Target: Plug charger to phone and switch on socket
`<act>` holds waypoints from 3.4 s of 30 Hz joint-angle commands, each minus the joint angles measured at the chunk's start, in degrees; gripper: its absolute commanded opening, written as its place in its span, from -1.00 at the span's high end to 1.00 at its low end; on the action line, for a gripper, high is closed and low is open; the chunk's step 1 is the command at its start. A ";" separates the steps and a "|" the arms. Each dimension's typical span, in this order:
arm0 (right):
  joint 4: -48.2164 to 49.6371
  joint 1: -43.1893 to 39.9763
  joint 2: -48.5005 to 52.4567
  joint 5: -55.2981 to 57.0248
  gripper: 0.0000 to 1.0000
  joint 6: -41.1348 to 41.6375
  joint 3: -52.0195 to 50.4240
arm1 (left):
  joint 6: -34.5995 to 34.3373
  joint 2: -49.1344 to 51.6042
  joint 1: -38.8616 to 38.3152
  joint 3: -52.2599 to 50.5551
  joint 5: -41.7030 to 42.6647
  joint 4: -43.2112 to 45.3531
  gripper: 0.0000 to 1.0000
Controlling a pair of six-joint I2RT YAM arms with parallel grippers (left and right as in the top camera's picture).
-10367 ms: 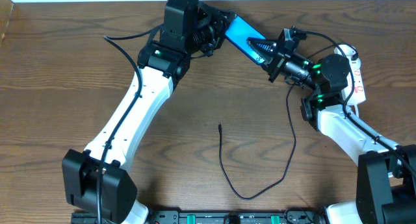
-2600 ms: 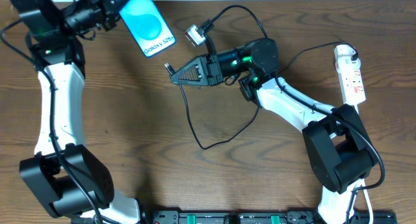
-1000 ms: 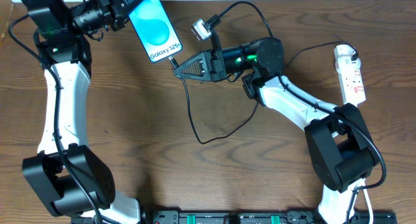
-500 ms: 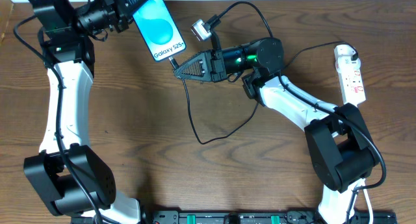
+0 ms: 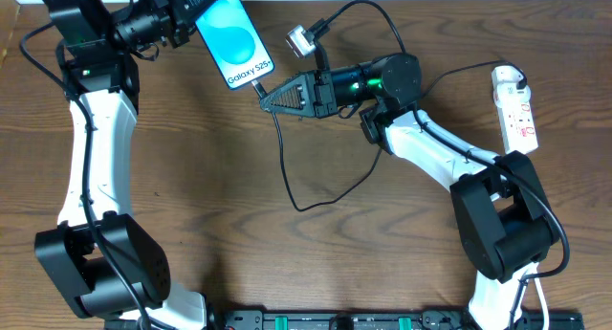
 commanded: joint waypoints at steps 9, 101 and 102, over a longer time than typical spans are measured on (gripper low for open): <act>0.26 -0.44 -0.13 3.32 0.98 -0.72 0.59 | 2.75 -0.15 -2.43 0.42 0.98 0.35 0.86; -92.56 -11.50 -3.19 37.13 -0.94 -45.57 0.57 | 9.90 -0.15 0.20 0.42 5.33 -6.82 0.85; -94.82 -11.50 -4.04 39.74 -0.94 -45.99 0.57 | 10.82 -0.15 0.13 0.42 5.31 -8.04 0.85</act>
